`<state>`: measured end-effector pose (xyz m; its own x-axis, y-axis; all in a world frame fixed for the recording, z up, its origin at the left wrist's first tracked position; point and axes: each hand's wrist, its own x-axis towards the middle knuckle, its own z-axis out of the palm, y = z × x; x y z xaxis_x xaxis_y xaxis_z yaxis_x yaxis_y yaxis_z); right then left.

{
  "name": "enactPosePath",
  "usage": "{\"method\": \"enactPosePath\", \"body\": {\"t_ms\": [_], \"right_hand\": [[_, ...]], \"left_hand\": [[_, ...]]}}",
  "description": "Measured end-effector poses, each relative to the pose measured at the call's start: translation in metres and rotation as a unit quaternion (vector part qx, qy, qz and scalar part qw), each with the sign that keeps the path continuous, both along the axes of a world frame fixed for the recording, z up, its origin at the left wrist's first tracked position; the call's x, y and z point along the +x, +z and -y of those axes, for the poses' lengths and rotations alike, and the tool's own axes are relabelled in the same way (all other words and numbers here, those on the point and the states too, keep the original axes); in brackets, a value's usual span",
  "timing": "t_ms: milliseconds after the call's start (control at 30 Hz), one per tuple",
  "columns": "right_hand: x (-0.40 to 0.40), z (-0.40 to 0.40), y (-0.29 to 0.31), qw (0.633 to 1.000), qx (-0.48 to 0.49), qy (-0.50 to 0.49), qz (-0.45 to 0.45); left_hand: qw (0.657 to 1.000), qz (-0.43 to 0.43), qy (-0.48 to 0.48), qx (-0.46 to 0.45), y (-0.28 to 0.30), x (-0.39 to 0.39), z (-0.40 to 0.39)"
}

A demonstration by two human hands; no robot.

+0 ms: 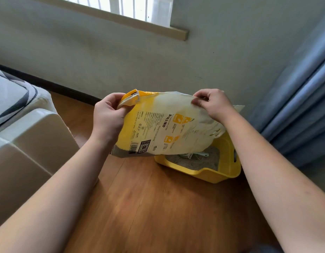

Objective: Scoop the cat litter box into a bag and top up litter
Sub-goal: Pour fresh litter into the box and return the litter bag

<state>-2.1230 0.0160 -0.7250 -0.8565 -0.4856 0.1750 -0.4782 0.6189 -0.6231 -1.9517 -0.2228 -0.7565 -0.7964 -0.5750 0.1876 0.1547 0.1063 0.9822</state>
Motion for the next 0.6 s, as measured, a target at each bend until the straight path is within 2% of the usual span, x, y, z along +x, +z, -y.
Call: {"method": "enactPosePath", "body": {"t_ms": [600], "right_hand": [[-0.003,0.008,-0.010,0.998,-0.025,0.027,0.049]], "left_hand": [[0.997,-0.026,0.014,-0.071,0.016,0.000,0.007]]}}
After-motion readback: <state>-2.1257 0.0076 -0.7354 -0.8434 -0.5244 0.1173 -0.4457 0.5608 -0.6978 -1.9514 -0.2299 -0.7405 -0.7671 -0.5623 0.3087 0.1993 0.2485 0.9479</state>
